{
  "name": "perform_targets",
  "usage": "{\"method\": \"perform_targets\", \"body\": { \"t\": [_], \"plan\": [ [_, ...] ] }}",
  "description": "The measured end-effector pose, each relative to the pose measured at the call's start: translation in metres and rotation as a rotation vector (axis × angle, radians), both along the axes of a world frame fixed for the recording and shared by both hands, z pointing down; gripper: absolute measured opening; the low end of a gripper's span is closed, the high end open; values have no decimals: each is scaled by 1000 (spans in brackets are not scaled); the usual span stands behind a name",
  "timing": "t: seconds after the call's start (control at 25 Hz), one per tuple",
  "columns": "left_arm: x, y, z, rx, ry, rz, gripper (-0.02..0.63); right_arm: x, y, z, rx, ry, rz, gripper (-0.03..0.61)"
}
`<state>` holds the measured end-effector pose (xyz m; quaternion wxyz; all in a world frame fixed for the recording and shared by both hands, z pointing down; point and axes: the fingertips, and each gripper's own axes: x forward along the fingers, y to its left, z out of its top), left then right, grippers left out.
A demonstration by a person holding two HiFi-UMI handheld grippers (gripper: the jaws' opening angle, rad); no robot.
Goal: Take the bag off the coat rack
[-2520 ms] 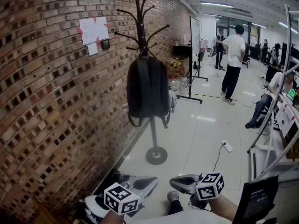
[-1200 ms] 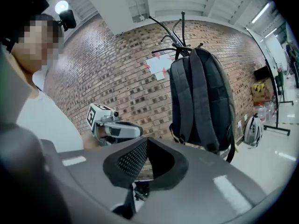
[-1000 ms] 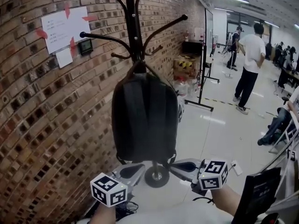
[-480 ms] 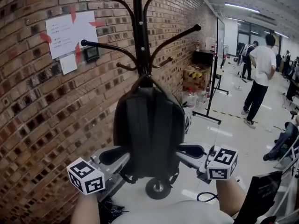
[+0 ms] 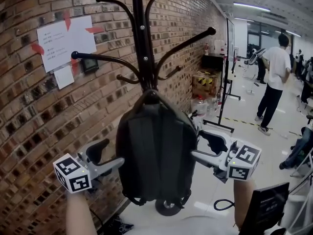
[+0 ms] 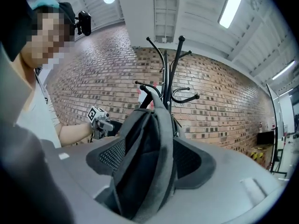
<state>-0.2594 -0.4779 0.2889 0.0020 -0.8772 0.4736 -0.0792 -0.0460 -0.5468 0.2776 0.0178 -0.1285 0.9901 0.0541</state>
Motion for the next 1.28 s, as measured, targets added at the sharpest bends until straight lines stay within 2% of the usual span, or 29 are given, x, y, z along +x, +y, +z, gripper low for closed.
{"method": "perform_targets", "body": {
  "t": [0.12, 0.16, 0.2, 0.36, 0.6, 0.72, 0.8, 0.92, 1.28],
  "plan": [
    [-2, -15, -2, -23, -6, 64, 441, -5, -13, -2, 12, 19, -15, 352],
    [-2, -21, -2, -31, -5, 86, 473, -9, -16, -1, 10, 33, -29, 397],
    [-3, -27, -1, -40, -2, 108, 488, -13, -19, 2, 6, 48, -42, 435],
    [-3, -46, 14, -98, 3, 181, 529, -30, -29, 18, -46, 87, -102, 503],
    [10, -62, 46, -163, 1, 261, 534, -54, -29, 59, -115, 162, -163, 520],
    [23, -63, 60, -195, 22, 308, 532, -60, -29, 69, -151, 157, -178, 518],
    [29, -63, 67, -213, 42, 338, 524, -62, -30, 71, -167, 157, -185, 499],
    [32, -62, 68, -212, 52, 356, 438, -62, -32, 70, -166, 157, -182, 454],
    [31, -62, 69, -200, 32, 291, 267, -58, -33, 71, -190, 149, -151, 355]
  ]
}}
